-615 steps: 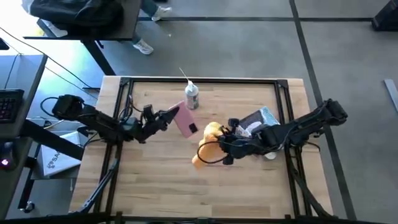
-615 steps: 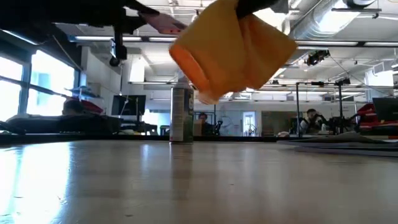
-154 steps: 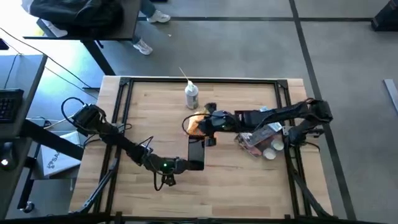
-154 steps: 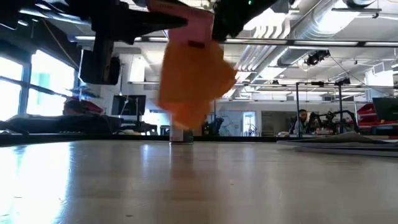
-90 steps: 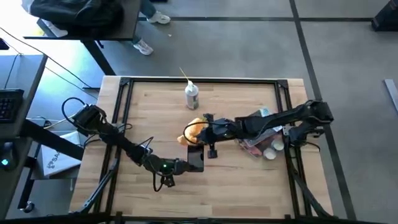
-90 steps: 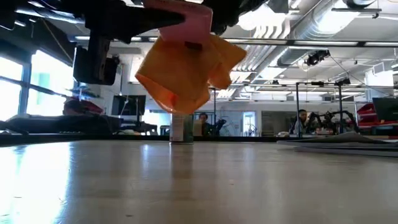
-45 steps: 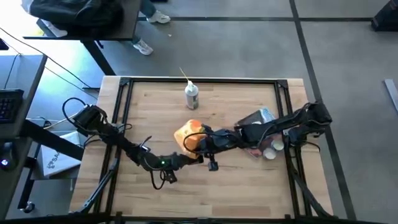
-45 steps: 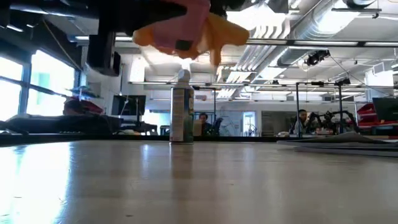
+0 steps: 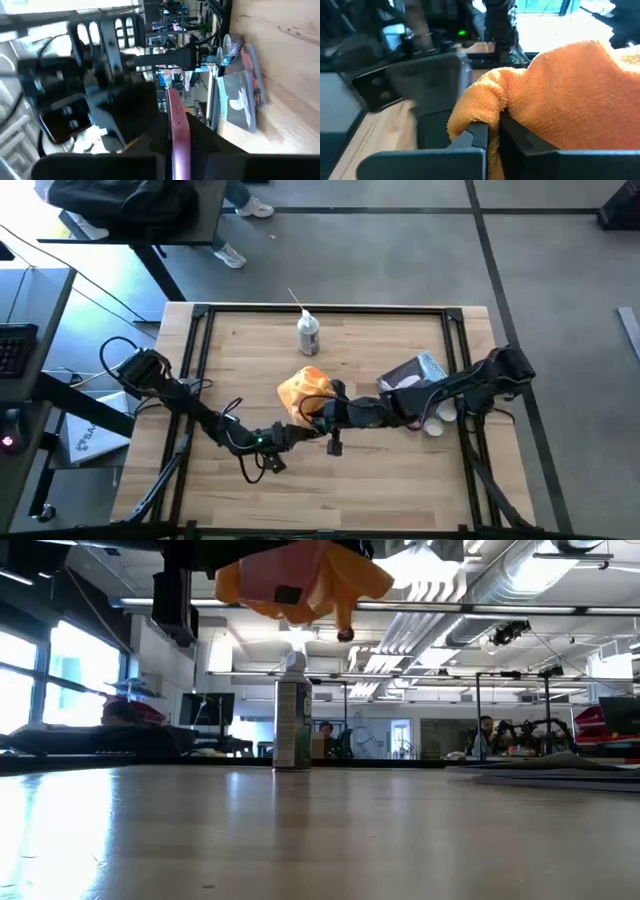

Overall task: Apply microfiber cloth
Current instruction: Wipe the back and front of the cellphone using the orange microfiber cloth

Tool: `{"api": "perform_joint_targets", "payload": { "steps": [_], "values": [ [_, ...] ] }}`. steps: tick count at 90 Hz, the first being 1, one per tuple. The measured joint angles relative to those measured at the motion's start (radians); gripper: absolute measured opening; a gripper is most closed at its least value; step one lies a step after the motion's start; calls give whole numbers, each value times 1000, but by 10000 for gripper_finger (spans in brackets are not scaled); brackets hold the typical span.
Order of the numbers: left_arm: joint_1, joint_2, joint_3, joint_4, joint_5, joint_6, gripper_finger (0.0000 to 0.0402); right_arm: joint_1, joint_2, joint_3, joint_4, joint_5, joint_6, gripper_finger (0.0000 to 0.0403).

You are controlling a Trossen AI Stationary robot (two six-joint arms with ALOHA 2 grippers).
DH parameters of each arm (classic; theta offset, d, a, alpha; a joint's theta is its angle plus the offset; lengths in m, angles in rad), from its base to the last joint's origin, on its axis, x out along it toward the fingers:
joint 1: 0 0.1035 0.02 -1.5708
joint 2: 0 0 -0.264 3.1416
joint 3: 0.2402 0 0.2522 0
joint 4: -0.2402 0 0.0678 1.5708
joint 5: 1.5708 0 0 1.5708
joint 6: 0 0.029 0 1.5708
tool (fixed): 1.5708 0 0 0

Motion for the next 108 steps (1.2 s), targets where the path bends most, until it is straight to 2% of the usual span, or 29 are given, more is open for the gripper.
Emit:
{"api": "perform_joint_targets", "payload": {
  "steps": [24, 52, 70, 92, 108],
  "values": [
    [-21, -2, 3, 15, -4, 9, 15, -73, 1, -2, 4, 63, -47, 0],
    [-25, -3, 5, 15, 0, 1, 15, -144, 1, -3, 14, 48, -139, 0],
    [-27, -11, 10, 33, 8, 0, 15, -172, -47, -8, -30, 41, -229, 0],
    [-25, -6, 7, 12, 42, -28, 15, -172, -126, -5, -107, 35, -264, 0],
    [-25, -6, 6, 10, 43, -47, 15, -168, -163, -3, -135, -123, -255, 0]
  ]
}}
